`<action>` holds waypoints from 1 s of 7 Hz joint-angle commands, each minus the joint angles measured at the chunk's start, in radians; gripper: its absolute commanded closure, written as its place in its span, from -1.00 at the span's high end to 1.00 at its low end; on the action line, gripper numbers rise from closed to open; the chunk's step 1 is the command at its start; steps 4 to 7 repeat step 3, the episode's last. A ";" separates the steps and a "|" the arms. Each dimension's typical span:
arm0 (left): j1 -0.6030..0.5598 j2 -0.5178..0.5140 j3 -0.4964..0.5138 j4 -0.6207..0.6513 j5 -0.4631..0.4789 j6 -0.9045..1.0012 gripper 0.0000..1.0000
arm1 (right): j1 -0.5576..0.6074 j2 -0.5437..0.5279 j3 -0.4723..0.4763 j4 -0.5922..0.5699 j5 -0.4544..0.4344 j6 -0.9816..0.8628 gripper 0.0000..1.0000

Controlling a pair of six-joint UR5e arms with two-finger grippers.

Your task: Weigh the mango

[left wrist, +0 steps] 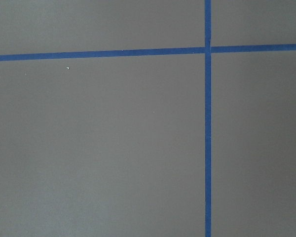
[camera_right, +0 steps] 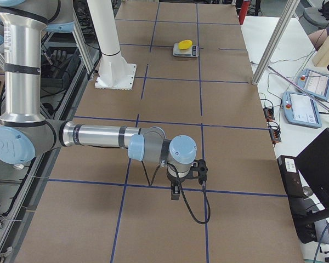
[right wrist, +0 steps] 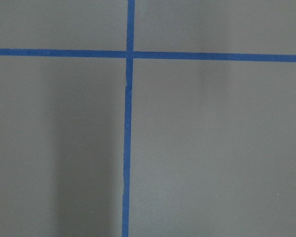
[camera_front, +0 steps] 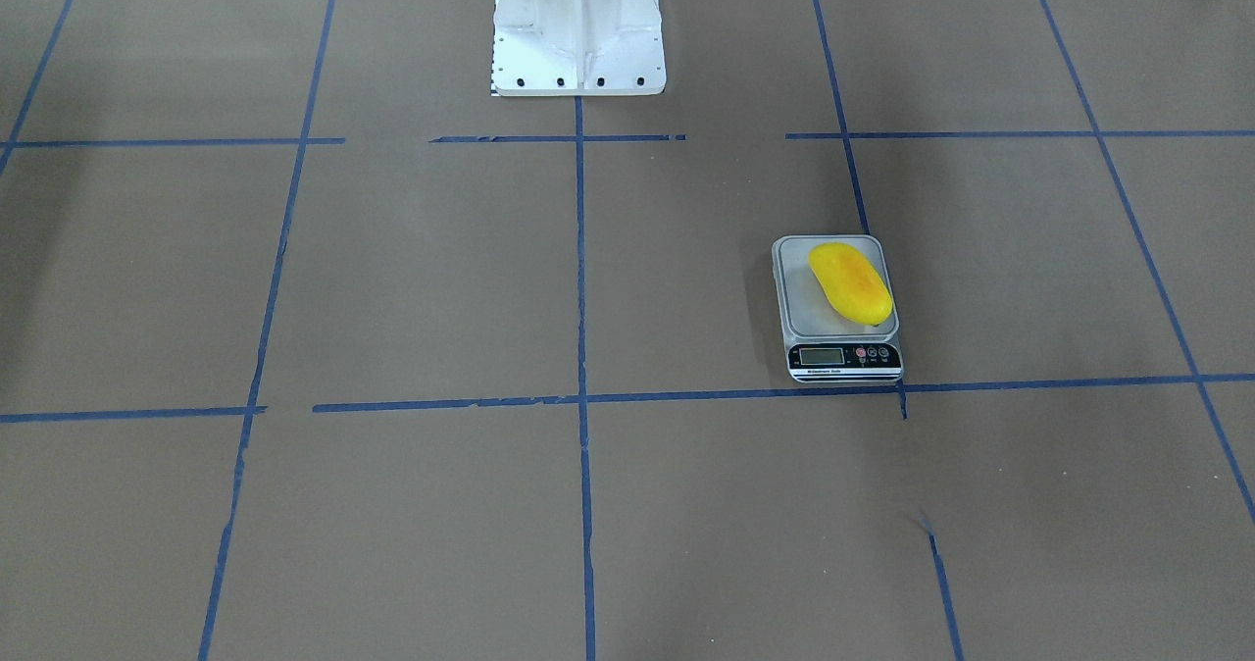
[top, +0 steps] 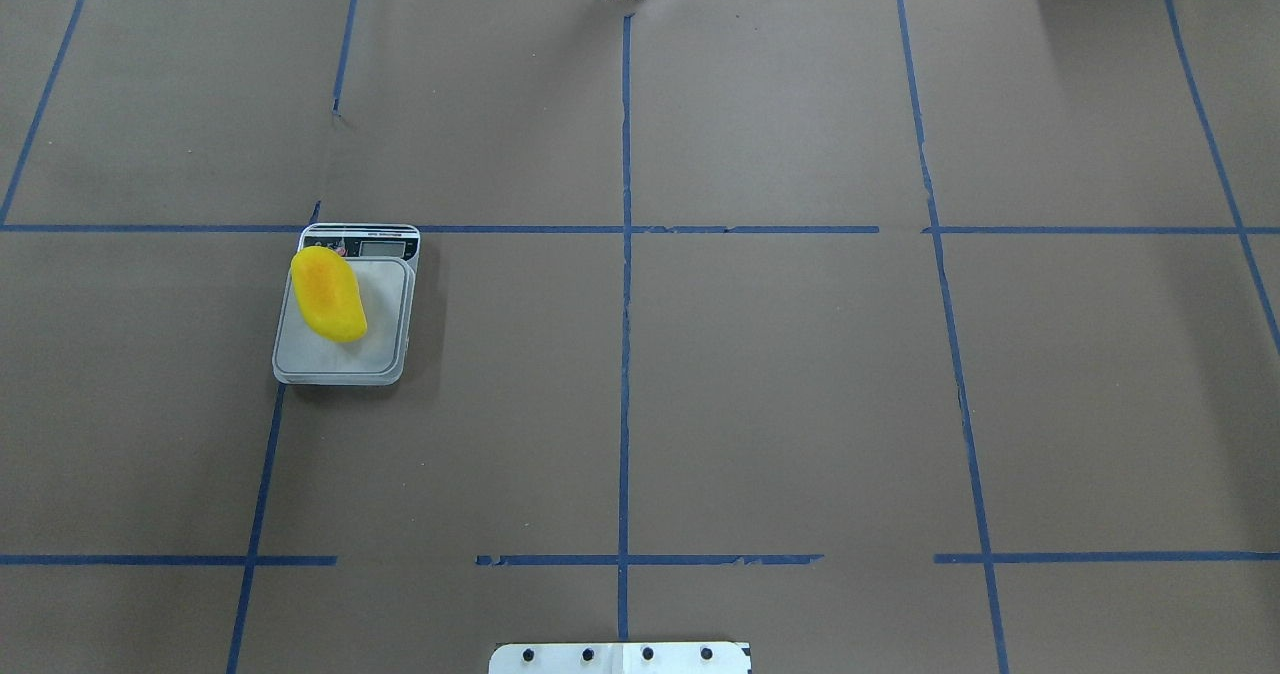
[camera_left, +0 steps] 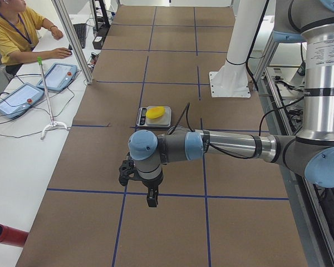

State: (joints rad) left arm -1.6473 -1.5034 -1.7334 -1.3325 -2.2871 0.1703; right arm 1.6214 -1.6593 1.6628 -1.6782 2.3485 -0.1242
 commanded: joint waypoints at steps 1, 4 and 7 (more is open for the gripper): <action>0.001 -0.001 -0.005 -0.001 0.000 0.000 1.00 | 0.000 0.001 0.000 0.000 0.000 0.000 1.00; 0.001 -0.046 0.000 -0.001 0.001 0.000 1.00 | 0.000 0.000 0.000 0.000 0.000 0.000 1.00; 0.001 -0.046 0.000 -0.001 0.001 0.000 1.00 | 0.000 0.000 0.000 0.000 0.000 0.000 1.00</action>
